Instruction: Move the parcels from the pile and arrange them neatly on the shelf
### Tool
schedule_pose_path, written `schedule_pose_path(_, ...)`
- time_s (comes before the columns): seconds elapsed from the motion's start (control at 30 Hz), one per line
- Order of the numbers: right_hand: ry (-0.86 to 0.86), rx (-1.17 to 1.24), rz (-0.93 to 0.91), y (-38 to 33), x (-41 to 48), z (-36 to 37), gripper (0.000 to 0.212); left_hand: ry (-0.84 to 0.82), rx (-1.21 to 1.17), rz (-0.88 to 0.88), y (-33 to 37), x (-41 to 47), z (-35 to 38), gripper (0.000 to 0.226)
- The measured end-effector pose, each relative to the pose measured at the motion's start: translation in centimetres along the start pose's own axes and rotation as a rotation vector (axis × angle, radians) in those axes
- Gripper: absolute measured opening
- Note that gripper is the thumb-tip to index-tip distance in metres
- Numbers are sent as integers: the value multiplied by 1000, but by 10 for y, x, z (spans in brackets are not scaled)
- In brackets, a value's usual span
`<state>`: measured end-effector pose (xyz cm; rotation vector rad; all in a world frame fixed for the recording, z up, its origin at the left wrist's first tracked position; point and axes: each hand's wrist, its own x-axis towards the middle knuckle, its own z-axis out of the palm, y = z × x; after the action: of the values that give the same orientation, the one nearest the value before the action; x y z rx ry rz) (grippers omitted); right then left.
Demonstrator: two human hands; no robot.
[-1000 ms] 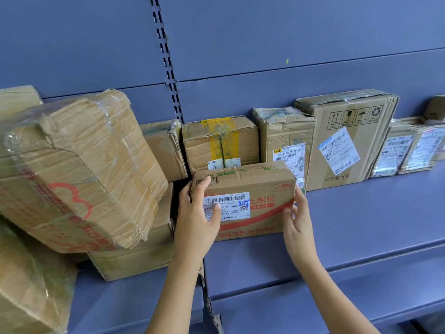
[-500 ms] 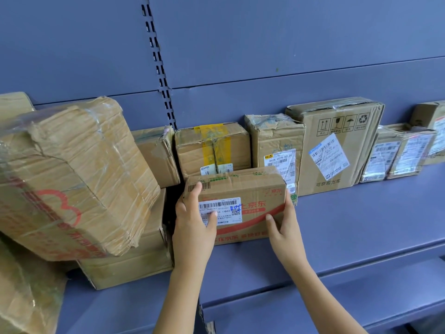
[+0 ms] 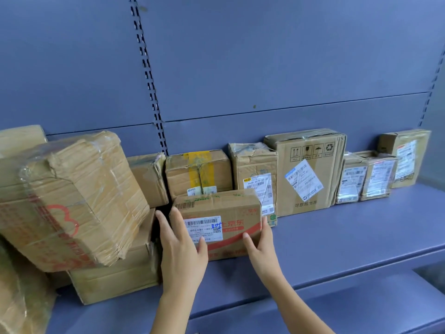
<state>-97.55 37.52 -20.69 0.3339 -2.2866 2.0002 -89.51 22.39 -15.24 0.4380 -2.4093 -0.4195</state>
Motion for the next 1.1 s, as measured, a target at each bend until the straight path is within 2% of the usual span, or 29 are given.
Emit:
schedule_pose_path(0.07,-6,14,33,-2,-6,-3,83,33,36,46,3,-13,2,93)
schedule_pose_path(0.13,-7,33,46,-1,-12,-8,86,33,69,71,4,-22,6,92)
schedule_pose_path(0.37,-145,-86,-25,6,-47,-28,66,-50,88,21,21,-56,14,90)
schedule_pose_path(0.53,-207,-165,-20,11,-70,-40,67,-60,101,-42,29,-80,-2,92)
schedule_pose_path(0.6,-235,-210,-45,11,-80,-42,65,-10,107,-96,26,-91,-14,90)
schedule_pose_path(0.7,-285,-290,-58,8,-94,-36,63,-18,145,-235,15,-116,-39,90)
schedule_pose_path(0.83,-370,-312,-80,-1,-132,-6,66,38,197,-385,-16,-166,-75,90)
schedule_pose_path(1.0,-650,-217,-164,-11,-198,38,73,48,255,-612,-55,-217,-112,88)
schedule_pose_path(1.1,-727,-186,-208,-23,-219,58,75,56,233,-628,-65,-226,-121,87)
